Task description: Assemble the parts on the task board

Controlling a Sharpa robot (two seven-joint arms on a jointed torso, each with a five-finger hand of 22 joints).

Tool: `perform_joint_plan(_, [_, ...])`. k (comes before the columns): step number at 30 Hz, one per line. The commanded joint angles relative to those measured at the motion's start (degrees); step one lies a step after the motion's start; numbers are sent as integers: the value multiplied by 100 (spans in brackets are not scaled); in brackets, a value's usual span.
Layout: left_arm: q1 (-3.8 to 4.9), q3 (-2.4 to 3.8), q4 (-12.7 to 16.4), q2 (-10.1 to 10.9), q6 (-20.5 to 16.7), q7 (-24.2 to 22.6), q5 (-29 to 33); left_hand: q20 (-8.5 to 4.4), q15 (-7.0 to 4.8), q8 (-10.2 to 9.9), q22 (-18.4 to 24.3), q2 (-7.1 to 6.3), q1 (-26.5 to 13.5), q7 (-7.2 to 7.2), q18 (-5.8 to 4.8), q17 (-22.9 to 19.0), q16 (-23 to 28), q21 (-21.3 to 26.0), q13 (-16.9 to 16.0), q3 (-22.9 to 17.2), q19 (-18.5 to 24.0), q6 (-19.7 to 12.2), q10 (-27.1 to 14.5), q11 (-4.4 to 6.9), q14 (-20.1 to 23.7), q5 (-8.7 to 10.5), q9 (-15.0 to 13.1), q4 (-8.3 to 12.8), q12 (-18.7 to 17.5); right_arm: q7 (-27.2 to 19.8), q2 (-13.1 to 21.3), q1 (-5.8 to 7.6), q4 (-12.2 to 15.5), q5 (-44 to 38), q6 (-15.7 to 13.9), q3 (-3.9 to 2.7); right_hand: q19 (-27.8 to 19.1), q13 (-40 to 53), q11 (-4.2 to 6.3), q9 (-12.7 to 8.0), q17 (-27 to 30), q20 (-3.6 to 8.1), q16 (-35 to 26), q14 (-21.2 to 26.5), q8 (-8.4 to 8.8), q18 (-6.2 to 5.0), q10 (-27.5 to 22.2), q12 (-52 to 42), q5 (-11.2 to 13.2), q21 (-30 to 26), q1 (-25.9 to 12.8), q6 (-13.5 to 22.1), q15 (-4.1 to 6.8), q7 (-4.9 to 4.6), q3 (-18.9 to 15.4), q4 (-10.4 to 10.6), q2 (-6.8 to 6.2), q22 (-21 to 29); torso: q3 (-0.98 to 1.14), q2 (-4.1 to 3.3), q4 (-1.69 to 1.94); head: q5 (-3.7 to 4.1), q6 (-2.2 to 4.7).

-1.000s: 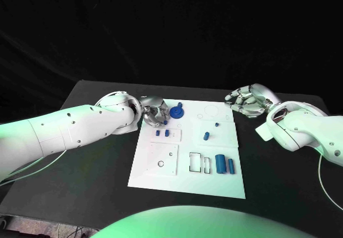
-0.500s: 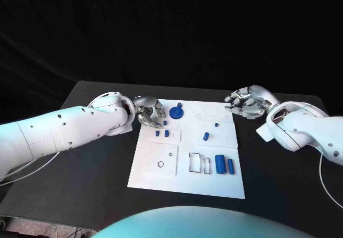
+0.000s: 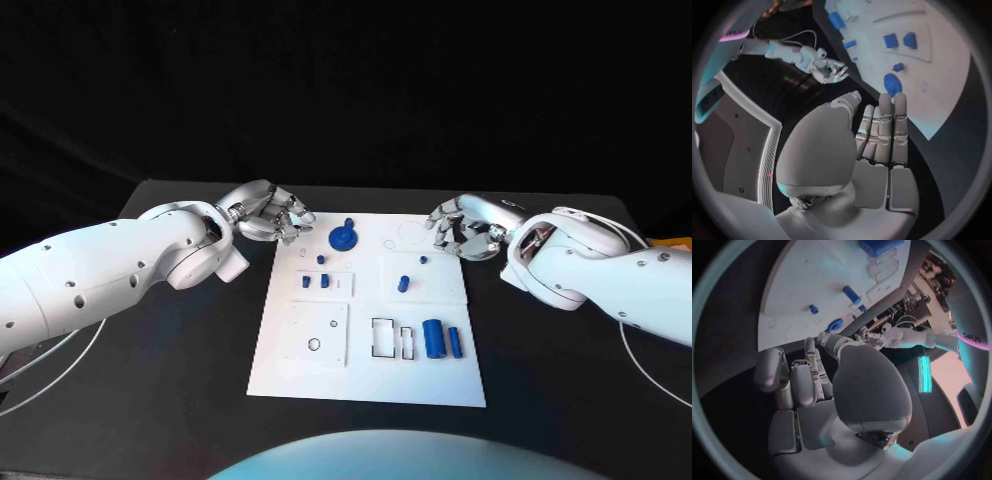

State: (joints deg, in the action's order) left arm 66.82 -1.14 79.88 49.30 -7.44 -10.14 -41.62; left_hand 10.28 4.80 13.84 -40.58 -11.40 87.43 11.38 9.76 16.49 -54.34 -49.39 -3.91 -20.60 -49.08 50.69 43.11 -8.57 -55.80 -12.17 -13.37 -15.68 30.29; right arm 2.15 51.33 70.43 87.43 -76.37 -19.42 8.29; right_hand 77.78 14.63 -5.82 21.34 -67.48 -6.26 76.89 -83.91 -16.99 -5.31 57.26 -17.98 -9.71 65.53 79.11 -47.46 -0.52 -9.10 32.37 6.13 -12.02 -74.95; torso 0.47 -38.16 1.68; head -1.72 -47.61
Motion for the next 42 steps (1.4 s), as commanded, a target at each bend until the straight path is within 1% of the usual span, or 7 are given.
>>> perform_joint_plan(1, [6,10,136,48,-275,-930,2352,-54,-67,43,60,-20,28,-32,86,-32,96,67,6,-222,-101,104,334,51,-84,-17,10,5,75,282,-79,-32,-25,-1424,405,4,46,-91,36,-12,-11,-13,18,-127,25,1,92,72,65,31,-42,-375,-34,-7,36,-17,-75,-140,0,-8,-9,55,52])
perform_joint_plan(4, [5,11,267,105,-339,-1214,3002,-87,-107,97,89,-67,-41,-84,82,-27,143,106,15,-413,-149,238,592,93,-127,-11,-11,31,43,388,-144,-83,-28,-1701,423,6,-15,-248,-2,-59,78,-40,-44,-86,113,-15,-70,260,109,-83,-50,-313,-57,8,68,-101,-176,-93,1,-18,0,80,71])
perform_joint_plan(7, [4,12,360,152,-372,-1371,3406,-112,-137,115,97,-82,-96,-114,80,-12,155,120,7,-524,-172,277,801,133,-152,-9,-27,68,42,461,-210,-122,-46,-1830,457,7,0,-273,-10,-63,43,-44,-23,-93,118,-9,-65,276,130,-52,-77,-330,-61,-11,65,-100,-183,-114,3,-15,7,104,63])
perform_joint_plan(11, [3,12,434,206,-372,-1455,3651,-121,-144,109,100,-106,-135,-110,78,-5,160,127,7,-554,-181,269,866,140,-158,-5,-30,81,34,537,-284,-161,-60,-1947,487,8,76,-316,-6,-71,-58,-45,48,-132,126,17,55,261,142,87,-113,-387,-65,-23,82,-106,-164,-200,8,-15,2,108,66])
perform_joint_plan(17, [2,12,487,275,-371,-1486,3784,-123,-140,88,106,-134,-175,-90,76,0,167,137,11,-568,-186,235,882,132,-158,-2,-25,88,9,642,-369,-188,-97,-2100,524,8,107,-342,-5,-73,-73,-41,62,-142,126,27,96,264,145,142,-139,-423,-67,-22,85,-103,-159,-234,2,-15,2,112,53])
perform_joint_plan(23, [2,12,500,316,-369,-1476,3829,-123,-133,66,110,-150,-192,-69,74,3,177,146,15,-593,-189,201,875,119,-154,-7,-20,106,-22,693,-436,-218,-122,-2198,555,9,154,-388,-4,-71,-84,-42,73,-148,112,46,139,280,142,226,-167,-506,-65,-26,104,-102,-128,-288,8,-18,-2,110,35])
perform_joint_plan(42, [2,12,495,343,-357,-1366,3841,-116,-118,42,119,-176,-209,-45,71,6,198,165,18,-628,-188,162,846,98,-135,-5,-16,144,-73,820,-547,-358,-197,-2267,720,9,408,-439,160,-8,-270,47,204,-204,-17,147,681,177,239,734,-50,-944,76,103,241,-348,86,-610,15,-12,0,86,-40])
